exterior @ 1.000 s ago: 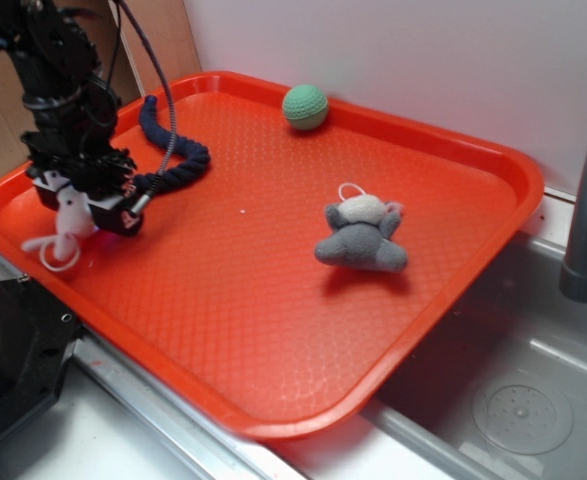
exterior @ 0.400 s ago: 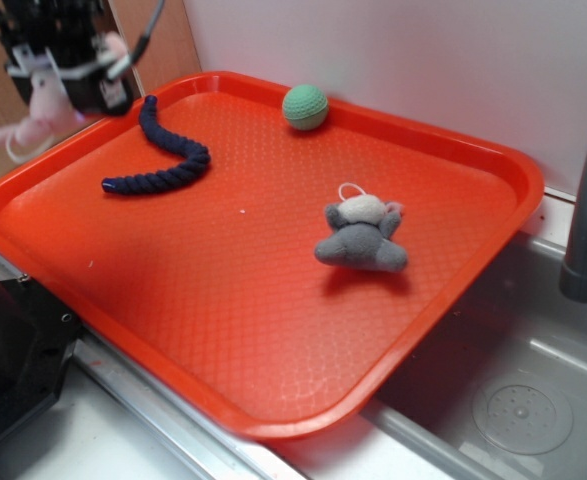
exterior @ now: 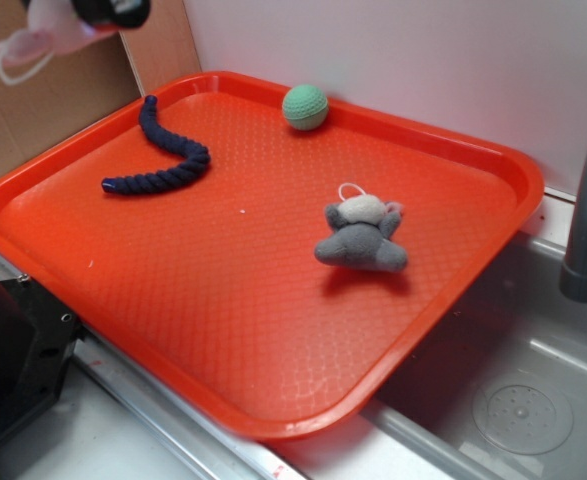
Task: Grab the pink bunny.
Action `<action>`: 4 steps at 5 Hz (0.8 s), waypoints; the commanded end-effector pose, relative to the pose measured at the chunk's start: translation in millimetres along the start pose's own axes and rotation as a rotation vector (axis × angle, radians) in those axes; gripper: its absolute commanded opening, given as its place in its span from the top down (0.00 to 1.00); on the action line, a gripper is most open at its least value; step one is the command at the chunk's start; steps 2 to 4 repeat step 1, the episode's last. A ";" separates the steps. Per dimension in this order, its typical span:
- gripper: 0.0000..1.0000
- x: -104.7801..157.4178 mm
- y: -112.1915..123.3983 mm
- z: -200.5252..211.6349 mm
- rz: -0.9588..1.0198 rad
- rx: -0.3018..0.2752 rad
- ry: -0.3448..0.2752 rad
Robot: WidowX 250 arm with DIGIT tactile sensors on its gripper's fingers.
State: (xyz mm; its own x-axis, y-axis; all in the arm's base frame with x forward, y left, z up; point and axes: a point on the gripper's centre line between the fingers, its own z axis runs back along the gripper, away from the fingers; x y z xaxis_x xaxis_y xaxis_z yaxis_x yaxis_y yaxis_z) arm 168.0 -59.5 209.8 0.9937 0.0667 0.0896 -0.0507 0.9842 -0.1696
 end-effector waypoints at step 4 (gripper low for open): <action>1.00 5.8 9.9 3.4 0.015 0.043 -0.026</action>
